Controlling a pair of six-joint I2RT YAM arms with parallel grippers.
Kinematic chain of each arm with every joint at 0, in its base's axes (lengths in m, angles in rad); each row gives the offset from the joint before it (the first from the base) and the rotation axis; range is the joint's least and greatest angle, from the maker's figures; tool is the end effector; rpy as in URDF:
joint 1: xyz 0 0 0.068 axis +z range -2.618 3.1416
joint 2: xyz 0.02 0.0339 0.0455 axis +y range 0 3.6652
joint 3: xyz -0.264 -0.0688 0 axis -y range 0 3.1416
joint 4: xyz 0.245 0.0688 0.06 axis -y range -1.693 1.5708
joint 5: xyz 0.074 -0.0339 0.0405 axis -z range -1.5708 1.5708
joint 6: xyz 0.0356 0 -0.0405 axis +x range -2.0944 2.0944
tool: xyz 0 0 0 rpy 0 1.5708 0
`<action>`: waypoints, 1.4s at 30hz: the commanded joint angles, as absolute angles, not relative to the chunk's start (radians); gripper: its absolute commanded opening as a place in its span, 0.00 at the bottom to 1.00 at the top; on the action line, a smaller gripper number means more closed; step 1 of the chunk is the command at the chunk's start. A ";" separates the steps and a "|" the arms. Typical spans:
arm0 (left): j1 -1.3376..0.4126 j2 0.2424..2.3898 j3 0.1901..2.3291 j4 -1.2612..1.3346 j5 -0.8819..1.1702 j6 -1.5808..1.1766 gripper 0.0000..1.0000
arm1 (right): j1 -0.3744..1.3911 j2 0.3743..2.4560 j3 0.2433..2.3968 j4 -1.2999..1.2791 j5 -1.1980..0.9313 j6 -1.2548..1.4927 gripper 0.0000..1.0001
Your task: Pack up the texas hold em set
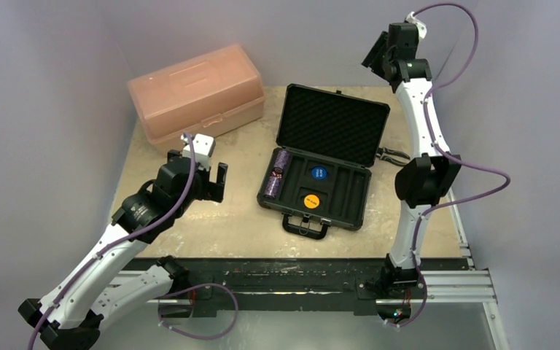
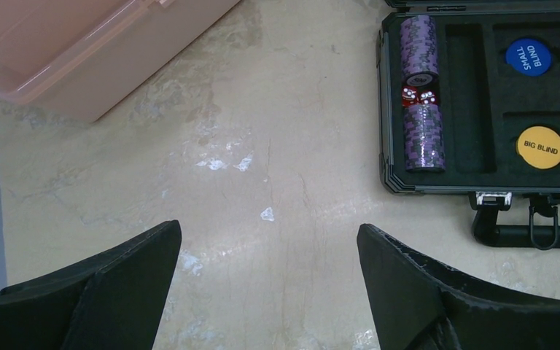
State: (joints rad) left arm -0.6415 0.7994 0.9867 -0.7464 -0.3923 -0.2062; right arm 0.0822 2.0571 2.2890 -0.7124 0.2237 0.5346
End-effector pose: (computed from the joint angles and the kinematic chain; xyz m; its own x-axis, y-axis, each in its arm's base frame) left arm 0.1332 -0.0825 0.3506 -0.4760 0.1194 -0.8713 0.2000 0.9795 0.0249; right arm 0.4635 0.0303 0.4113 -0.3373 0.4707 -0.8153 0.3345 0.8694 0.3636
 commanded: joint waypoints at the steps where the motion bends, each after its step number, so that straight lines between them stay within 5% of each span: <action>1: -0.638 0.795 0.983 -0.698 -0.364 -0.177 0.91 | 0.057 2.111 2.384 -0.624 0.258 0.539 0.60; 20: -0.637 0.844 0.988 -0.690 -0.351 -0.150 0.87 | -0.125 2.326 2.376 -0.552 -0.097 0.540 0.37; 22: -0.638 0.846 0.987 -0.689 -0.349 -0.148 0.87 | -0.142 2.319 2.311 -0.547 -0.176 0.473 0.26; 42: -0.638 0.862 0.991 -0.689 -0.333 -0.147 0.84 | -0.170 2.338 2.141 -0.549 -0.801 0.256 0.26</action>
State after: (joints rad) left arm -0.6418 0.8570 0.9833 -0.7193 -0.3431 -0.1631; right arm -0.1722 2.4382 2.1807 -0.5999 -0.6468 0.3107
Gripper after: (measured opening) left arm 0.849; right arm 0.260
